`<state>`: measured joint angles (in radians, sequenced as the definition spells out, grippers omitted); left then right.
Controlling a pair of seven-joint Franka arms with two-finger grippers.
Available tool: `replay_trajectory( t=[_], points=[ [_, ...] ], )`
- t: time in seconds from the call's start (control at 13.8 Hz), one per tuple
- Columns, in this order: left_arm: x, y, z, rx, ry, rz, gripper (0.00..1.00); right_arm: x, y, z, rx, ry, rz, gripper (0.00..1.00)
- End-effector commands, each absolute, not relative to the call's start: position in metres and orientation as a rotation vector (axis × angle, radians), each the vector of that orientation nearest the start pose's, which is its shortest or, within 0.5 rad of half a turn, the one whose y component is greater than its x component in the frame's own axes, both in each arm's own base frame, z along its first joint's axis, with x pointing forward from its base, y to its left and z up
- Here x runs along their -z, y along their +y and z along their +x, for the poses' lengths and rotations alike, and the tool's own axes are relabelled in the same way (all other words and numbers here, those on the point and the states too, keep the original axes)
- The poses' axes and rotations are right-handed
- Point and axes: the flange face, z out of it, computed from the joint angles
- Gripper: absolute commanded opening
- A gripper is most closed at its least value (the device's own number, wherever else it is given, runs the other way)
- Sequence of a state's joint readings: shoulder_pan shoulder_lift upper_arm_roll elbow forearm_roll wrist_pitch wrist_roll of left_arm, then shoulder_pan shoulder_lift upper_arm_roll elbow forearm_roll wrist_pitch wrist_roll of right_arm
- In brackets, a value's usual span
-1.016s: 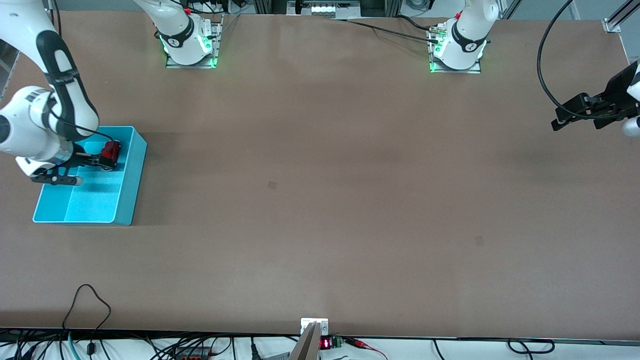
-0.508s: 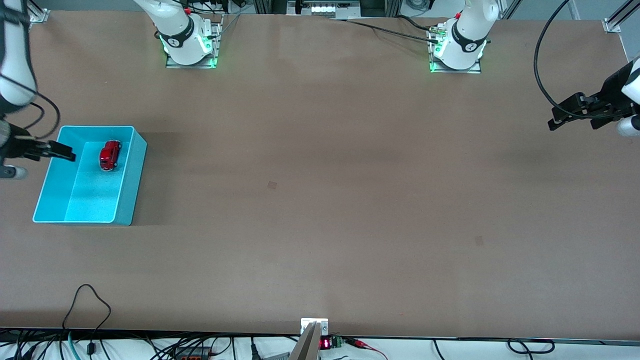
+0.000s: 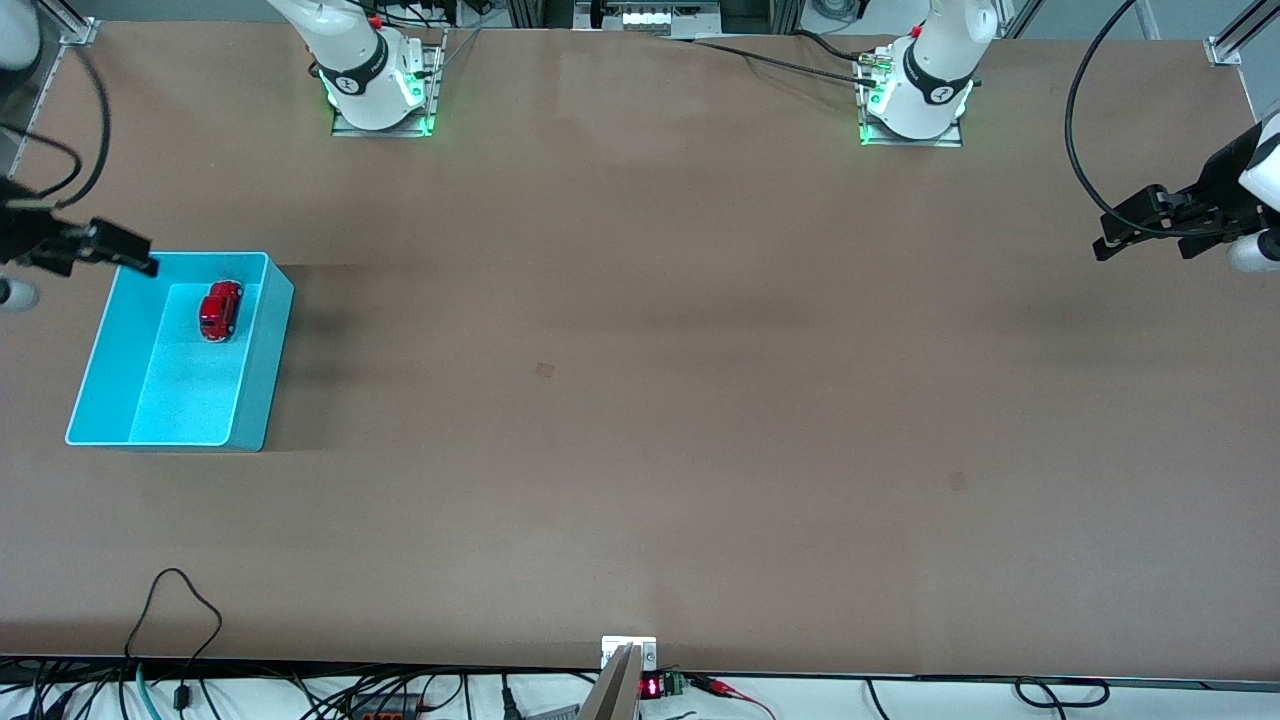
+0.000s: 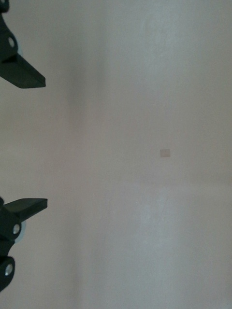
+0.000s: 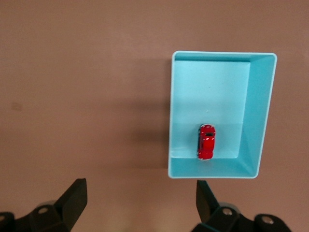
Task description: Wind red beetle toy and store in blue box
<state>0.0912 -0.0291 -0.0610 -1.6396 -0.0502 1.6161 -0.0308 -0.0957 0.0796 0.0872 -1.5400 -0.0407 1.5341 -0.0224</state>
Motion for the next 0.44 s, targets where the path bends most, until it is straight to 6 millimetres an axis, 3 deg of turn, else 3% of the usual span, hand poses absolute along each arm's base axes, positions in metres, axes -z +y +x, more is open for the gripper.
replay_trajectory(
  t=[0.0, 0.36],
  points=[
    [-0.618, 0.011, 0.55, 0.064, -0.087, -3.188, 1.0, -0.612, 0.015, 0.561, -0.12, -0.024, -3.196, 1.0],
    [-0.613, 0.016, 0.551, 0.052, -0.102, -3.187, 1.0, -0.628, 0.019, 0.55, -0.09, -0.034, -3.198, 1.0]
  ],
)
